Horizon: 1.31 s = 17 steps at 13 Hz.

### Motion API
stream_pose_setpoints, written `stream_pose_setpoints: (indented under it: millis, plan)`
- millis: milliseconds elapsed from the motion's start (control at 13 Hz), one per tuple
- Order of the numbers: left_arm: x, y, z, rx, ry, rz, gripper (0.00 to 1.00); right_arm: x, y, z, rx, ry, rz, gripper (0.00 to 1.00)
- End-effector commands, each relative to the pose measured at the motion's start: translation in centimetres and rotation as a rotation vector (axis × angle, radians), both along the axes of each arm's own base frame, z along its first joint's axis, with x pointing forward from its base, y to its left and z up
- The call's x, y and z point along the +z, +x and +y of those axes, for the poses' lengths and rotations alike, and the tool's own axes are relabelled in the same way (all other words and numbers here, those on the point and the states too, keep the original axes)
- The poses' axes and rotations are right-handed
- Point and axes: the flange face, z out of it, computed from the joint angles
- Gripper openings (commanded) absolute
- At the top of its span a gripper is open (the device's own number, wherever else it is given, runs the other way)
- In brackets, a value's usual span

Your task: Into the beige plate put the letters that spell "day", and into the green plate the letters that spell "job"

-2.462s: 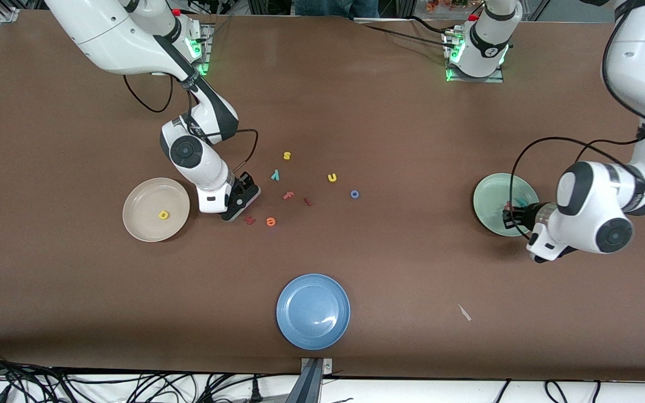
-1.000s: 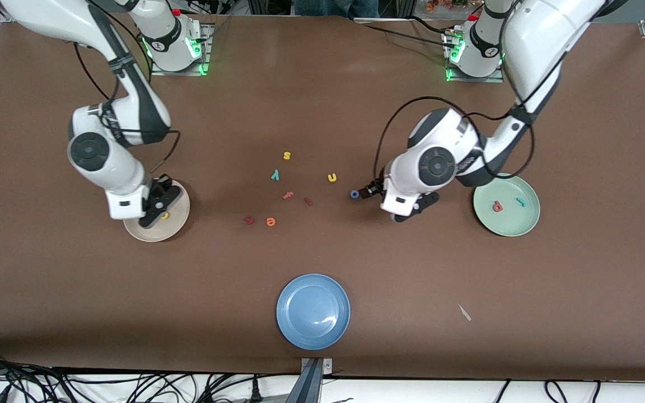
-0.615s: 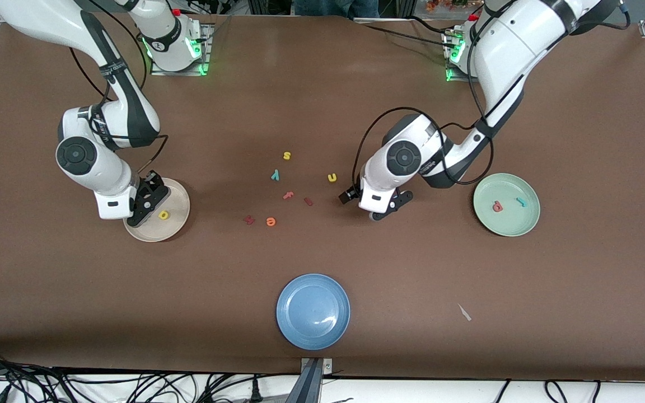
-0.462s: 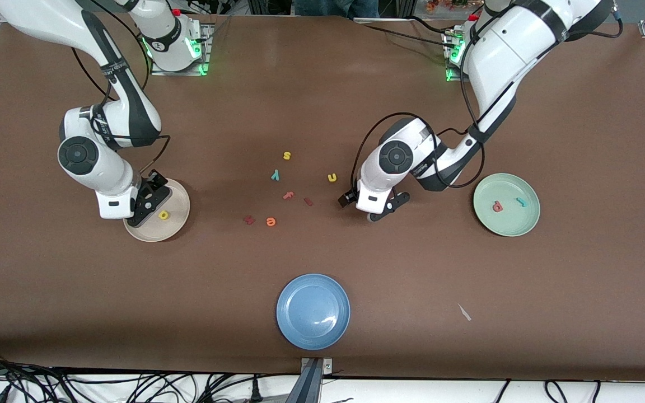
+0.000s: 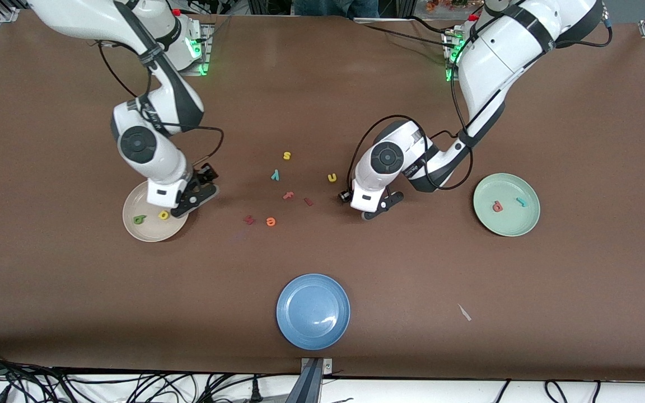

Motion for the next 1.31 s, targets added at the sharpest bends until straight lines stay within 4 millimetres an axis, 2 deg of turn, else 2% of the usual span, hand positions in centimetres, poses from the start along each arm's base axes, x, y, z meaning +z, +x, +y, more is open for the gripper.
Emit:
stream_pose_setpoints:
  millis: [0, 154, 385, 692, 769, 846, 923, 1077, 1154, 1231]
  plan:
    - [-0.3, -0.1, -0.7, -0.005, 0.023, -0.026, 0.59, -0.7, -1.7, 3.8, -0.101, 0.004, 0.01, 0.88]
    - [-0.6, 0.0, -0.4, -0.003, 0.032, -0.027, 0.52, -1.4, -3.8, 7.9, -0.225, -0.01, 0.01, 0.88]
    - [-0.3, 0.4, -0.4, 0.003, 0.027, -0.036, 0.32, -2.1, -5.9, 11.9, -0.36, -0.013, 0.003, 0.88]
    - [-0.4, 0.9, 0.1, 0.009, 0.034, -0.04, 0.11, -3.0, -7.3, 14.6, -0.459, 0.008, -0.007, 0.88]
    - [-0.3, 1.1, 0.3, 0.007, 0.033, -0.042, 0.03, -3.4, -7.6, 15.3, -0.464, 0.019, -0.011, 0.88]
    - [0.1, 1.5, 0.7, 0.012, 0.033, -0.049, 0.0, -3.7, -7.7, 15.6, -0.458, 0.025, -0.014, 0.85]
    - [1.2, 2.3, 1.2, 0.023, 0.029, -0.065, 0.0, -4.3, -7.7, 15.7, -0.453, 0.033, -0.015, 0.85]
    - [5.5, 5.5, 4.0, 0.085, 0.016, -0.12, 0.0, -5.3, -7.8, 16.0, -0.421, 0.043, -0.034, 0.84]
    - [7.9, 6.9, 5.8, 0.119, 0.006, -0.15, 0.0, -5.7, -7.9, 16.0, -0.416, 0.049, -0.038, 0.82]
    - [9.3, 8.2, 8.1, 0.156, 0.009, -0.155, 0.0, -5.7, -8.0, 16.3, -0.412, 0.051, -0.038, 0.81]
